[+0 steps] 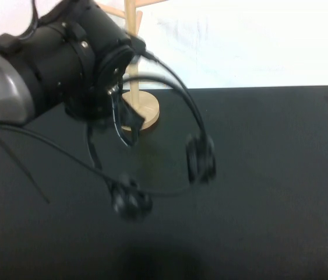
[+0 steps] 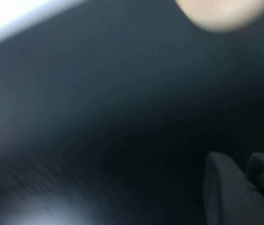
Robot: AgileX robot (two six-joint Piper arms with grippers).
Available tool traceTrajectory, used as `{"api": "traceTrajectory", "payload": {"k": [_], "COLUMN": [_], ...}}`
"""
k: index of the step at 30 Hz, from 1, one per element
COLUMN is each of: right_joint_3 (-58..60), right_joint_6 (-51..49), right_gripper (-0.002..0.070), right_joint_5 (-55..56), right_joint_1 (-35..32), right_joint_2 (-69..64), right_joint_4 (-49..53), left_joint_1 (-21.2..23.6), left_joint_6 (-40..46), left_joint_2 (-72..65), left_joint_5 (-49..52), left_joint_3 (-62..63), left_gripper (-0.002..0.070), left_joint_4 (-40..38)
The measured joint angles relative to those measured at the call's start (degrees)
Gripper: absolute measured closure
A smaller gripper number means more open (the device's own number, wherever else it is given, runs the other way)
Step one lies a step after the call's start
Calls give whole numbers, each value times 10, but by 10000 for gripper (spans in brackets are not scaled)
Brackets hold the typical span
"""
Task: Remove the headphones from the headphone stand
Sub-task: Place the headphones on the table
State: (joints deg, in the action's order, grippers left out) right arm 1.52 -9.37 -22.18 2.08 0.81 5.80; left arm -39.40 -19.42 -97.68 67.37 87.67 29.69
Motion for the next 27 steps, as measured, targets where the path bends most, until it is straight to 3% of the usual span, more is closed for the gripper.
{"api": "traceTrajectory", "payload": {"k": [6,10,18,27], "right_joint_3": [0,0,0,0], "right_joint_6": [0,0,0,0], "right_gripper": [685,685,685,685], "right_joint_5": [0,0,0,0], "right_joint_1": [0,0,0,0], "right_joint_2": [0,0,0,0], "right_joint_4": [0,0,0,0], "left_joint_1": [0,19,104,117], "left_joint_6": [74,82,85,90], "left_joint_2": [-13,-50,-181,-224], "left_joint_5": [3,-50,-152,-200], "left_joint_3": [-22,-58,-63,-45], "left_gripper": [615,615,615,624], "left_joint_4": [-76,-82,-73,-72]}}
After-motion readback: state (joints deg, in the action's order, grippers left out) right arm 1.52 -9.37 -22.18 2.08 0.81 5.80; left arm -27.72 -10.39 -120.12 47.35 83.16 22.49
